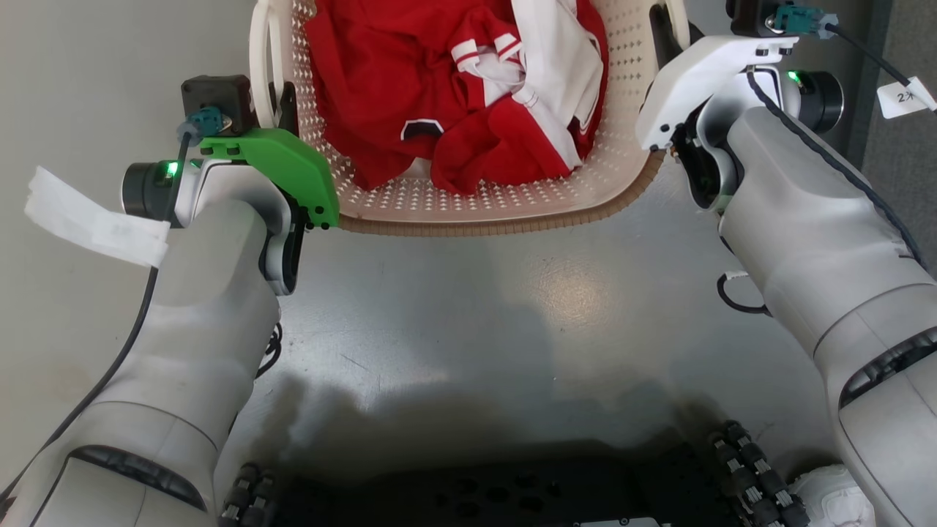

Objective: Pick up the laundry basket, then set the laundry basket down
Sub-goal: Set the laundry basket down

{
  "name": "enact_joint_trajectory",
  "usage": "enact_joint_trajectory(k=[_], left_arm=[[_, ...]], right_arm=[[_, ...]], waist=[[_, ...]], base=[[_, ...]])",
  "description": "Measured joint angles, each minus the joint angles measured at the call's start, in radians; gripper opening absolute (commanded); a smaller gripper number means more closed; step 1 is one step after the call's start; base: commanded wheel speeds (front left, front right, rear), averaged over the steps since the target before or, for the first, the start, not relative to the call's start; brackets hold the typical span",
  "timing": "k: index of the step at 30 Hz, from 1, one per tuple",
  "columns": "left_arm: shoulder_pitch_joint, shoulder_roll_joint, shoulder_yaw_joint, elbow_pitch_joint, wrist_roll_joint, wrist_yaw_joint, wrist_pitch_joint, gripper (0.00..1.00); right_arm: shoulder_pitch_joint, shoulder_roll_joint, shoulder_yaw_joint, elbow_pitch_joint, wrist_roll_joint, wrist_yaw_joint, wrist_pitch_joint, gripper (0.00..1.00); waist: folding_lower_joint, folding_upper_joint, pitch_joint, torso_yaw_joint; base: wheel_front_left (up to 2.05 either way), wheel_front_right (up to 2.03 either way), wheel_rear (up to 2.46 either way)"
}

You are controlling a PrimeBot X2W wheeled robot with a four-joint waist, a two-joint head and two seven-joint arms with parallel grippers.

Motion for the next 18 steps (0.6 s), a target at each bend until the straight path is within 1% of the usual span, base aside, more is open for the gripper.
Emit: enact_joint_trajectory(k=[11,12,13,14,15,16,17,18], left_arm=[[-0.010,0.001,-0.008,0.005,-0.005,0.000,-0.022,0.00],[-0.010,0.001,-0.008,0.008,-0.005,0.000,-0.022,0.14],[-0.010,0.001,-0.008,0.010,-0.005,0.000,-0.022,0.36],[-0.010,0.001,-0.009,0.012,-0.005,0.000,-0.023,0.47],[-0.010,0.001,-0.011,0.014,-0.005,0.000,-0.022,0.56],[-0.010,0.000,-0.012,0.019,-0.006,0.000,-0.021,0.83],[-0.010,0.001,-0.013,0.020,-0.007,0.000,-0.021,0.83],[-0.010,0.002,-0.013,0.021,-0.008,0.000,-0.021,1.00]], right_arm=[[-0.020,0.005,-0.001,0.020,-0.007,0.009,-0.024,0.00],[-0.021,0.005,-0.001,0.021,-0.007,0.010,-0.025,0.05],[-0.022,0.006,-0.001,0.024,-0.007,0.010,-0.025,0.17],[-0.022,0.008,-0.001,0.026,-0.007,0.010,-0.025,0.26],[-0.022,0.009,-0.001,0.027,-0.007,0.010,-0.025,0.36],[-0.022,0.009,-0.001,0.031,-0.007,0.010,-0.025,0.45],[-0.022,0.008,-0.002,0.034,-0.008,0.010,-0.026,0.45],[-0.022,0.007,-0.003,0.037,-0.008,0.010,-0.026,0.49]], waist=[[0.0000,0.0000,0.015,-0.008],[-0.0001,0.0000,0.016,-0.009],[-0.0001,0.0000,0.016,-0.010],[0.0000,0.0000,0.016,-0.011],[-0.0001,0.0000,0.016,-0.011],[-0.0001,0.0000,0.015,-0.012],[0.0000,0.0000,0.015,-0.013],[-0.0001,0.0000,0.015,-0.013]], base=[[0.00,0.00,0.00],[0.00,0.00,0.00],[0.00,0.00,0.00],[0.00,0.00,0.00],[0.00,0.00,0.00],[0.00,0.00,0.00],[0.00,0.00,0.00],[0.00,0.00,0.00]])
